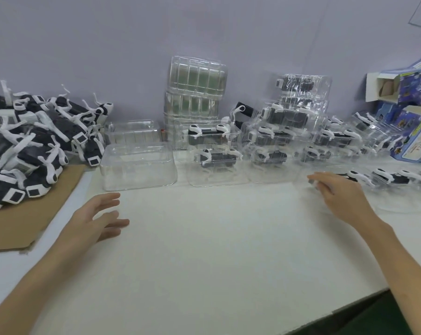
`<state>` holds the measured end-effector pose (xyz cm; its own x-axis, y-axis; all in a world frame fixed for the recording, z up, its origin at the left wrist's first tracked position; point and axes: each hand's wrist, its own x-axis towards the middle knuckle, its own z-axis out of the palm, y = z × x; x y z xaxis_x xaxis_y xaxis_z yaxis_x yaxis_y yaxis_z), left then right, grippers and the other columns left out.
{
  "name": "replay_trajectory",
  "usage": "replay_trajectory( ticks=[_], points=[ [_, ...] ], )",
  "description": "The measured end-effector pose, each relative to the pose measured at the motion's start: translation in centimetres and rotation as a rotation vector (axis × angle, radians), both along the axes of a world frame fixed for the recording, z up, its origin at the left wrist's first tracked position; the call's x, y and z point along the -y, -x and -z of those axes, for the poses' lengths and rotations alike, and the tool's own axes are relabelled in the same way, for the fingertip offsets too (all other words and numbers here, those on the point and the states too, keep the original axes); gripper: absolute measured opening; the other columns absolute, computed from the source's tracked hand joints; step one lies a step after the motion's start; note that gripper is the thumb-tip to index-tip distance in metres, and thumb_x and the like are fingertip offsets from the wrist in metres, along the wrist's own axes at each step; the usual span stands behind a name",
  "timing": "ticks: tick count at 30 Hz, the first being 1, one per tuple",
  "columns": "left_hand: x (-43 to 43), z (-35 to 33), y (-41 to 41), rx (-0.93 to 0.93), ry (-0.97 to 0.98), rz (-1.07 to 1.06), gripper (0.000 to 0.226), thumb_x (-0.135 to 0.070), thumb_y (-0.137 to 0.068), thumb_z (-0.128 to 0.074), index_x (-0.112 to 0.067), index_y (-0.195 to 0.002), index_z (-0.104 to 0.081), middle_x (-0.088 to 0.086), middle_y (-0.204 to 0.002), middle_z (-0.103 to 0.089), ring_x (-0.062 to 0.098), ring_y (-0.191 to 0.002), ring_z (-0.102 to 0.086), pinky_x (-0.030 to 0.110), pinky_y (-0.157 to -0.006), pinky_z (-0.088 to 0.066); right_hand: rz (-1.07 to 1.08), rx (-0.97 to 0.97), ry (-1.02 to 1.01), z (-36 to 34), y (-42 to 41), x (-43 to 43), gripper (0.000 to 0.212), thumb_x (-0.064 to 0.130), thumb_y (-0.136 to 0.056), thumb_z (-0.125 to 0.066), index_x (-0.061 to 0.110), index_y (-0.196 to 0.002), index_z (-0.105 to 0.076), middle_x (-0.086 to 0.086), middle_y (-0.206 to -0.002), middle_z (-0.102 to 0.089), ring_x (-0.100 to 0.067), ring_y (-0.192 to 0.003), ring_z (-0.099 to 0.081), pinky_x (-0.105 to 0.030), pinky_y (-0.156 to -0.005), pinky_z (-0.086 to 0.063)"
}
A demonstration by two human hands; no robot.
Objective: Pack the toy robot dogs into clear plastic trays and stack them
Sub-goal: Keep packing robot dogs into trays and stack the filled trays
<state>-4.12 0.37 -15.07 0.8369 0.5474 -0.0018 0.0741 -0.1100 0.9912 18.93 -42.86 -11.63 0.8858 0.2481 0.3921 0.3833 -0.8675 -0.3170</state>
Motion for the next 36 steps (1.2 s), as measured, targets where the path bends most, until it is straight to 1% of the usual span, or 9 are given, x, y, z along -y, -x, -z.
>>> replay_trajectory(
  ticks=[7,12,15,17,21,25,29,32,36],
  points=[
    [-0.4,0.5,-0.2,-0.015,-0.009,0.0,0.029,-0.004,-0.1,-0.052,-0.021,-0.122,-0.06,-0.003,-0.127,-0.06,0.018,-0.086,-0.075,0.033,-0.079,-0.055,-0.057,0.127,-0.12,-0.5,1.3,-4.2,0.035,-0.001,-0.087,-0.065,0.014,-0.118,-0.071,-0.008,-0.131,-0.063,-0.033,-0.109,-0.062,-0.055,-0.106,-0.038],
    [-0.8,0.9,-0.3,-0.024,-0.025,0.013,0.028,-0.004,-0.1,-0.051,-0.026,-0.115,-0.062,-0.002,-0.126,-0.061,0.018,-0.086,-0.075,0.031,-0.075,-0.054,-0.421,0.092,-0.301,-2.3,5.4,-12.8,0.03,0.001,-0.089,-0.066,0.019,-0.112,-0.072,0.009,-0.109,-0.069,-0.008,-0.099,-0.063,-0.007,-0.092,-0.039],
    [-1.1,1.0,-0.2,-0.022,-0.01,0.024,0.028,-0.005,-0.1,-0.051,-0.026,-0.115,-0.062,-0.001,-0.124,-0.061,0.02,-0.087,-0.075,0.029,-0.073,-0.055,-0.589,0.044,-0.328,-2.5,7.2,-18.9,0.028,0.006,-0.09,-0.065,0.02,-0.113,-0.072,0.008,-0.104,-0.072,-0.007,-0.1,-0.065,-0.021,-0.097,-0.045],
    [-1.2,1.0,-0.2,-0.021,0.006,0.025,0.027,-0.004,-0.1,-0.051,-0.026,-0.114,-0.062,0.001,-0.122,-0.062,0.02,-0.086,-0.075,0.029,-0.073,-0.056,-0.636,0.059,-0.21,-1.9,7.5,-23.1,0.031,0.012,-0.092,-0.063,0.022,-0.121,-0.068,0.007,-0.113,-0.07,-0.012,-0.111,-0.061,-0.032,-0.105,-0.037],
    [-1.2,0.7,-0.2,-0.028,0.049,0.032,0.025,-0.002,-0.1,-0.052,-0.021,-0.112,-0.062,0.006,-0.118,-0.064,0.02,-0.085,-0.075,0.024,-0.068,-0.058,-0.612,0.105,0.163,-0.1,6.9,-30.3,0.055,0.027,-0.097,-0.058,0.024,-0.149,-0.04,0.004,-0.149,-0.046,-0.017,-0.138,-0.037,-0.036,-0.115,-0.015],
    [-1.2,0.6,-0.2,-0.029,0.089,0.043,0.023,-0.002,-0.1,-0.052,-0.017,-0.114,-0.062,0.008,-0.113,-0.068,0.019,-0.086,-0.075,0.023,-0.069,-0.057,-0.511,0.1,0.278,0.8,5.7,-34.0,0.054,0.035,-0.097,-0.057,0.02,-0.146,-0.039,-0.004,-0.144,-0.049,-0.026,-0.135,-0.042,-0.046,-0.118,-0.014],
    [-1.3,0.5,-0.2,-0.042,0.095,0.085,0.022,-0.007,-0.1,-0.054,-0.016,-0.118,-0.062,0.004,-0.104,-0.075,0.018,-0.086,-0.074,0.022,-0.07,-0.056,-0.547,0.085,0.112,0.3,5.5,-34.5,0.025,0.03,-0.097,-0.06,0.021,-0.12,-0.057,0.003,-0.114,-0.065,-0.02,-0.111,-0.058,-0.036,-0.107,-0.022],
    [-1.1,0.4,-0.2,-0.006,0.127,0.063,0.02,-0.016,-0.1,-0.057,-0.022,-0.119,-0.057,0.001,-0.101,-0.076,0.019,-0.085,-0.074,0.023,-0.068,-0.056,-0.618,-0.033,-0.118,-0.2,6.7,-33.7,0.018,0.03,-0.093,-0.066,0.023,-0.108,-0.061,0.013,-0.092,-0.061,-0.01,-0.086,-0.056,-0.031,-0.096,-0.034],
    [-1.0,0.1,-0.1,0.104,0.148,-0.027,0.02,-0.026,-0.098,-0.061,-0.025,-0.117,-0.056,0.003,-0.104,-0.071,0.019,-0.083,-0.075,0.026,-0.065,-0.056,-0.698,-0.262,-0.515,-1.0,9.4,-31.8,0.015,0.026,-0.089,-0.072,0.024,-0.099,-0.062,0.009,-0.088,-0.067,-0.012,-0.076,-0.064,-0.026,-0.073,-0.052]
  ],
)
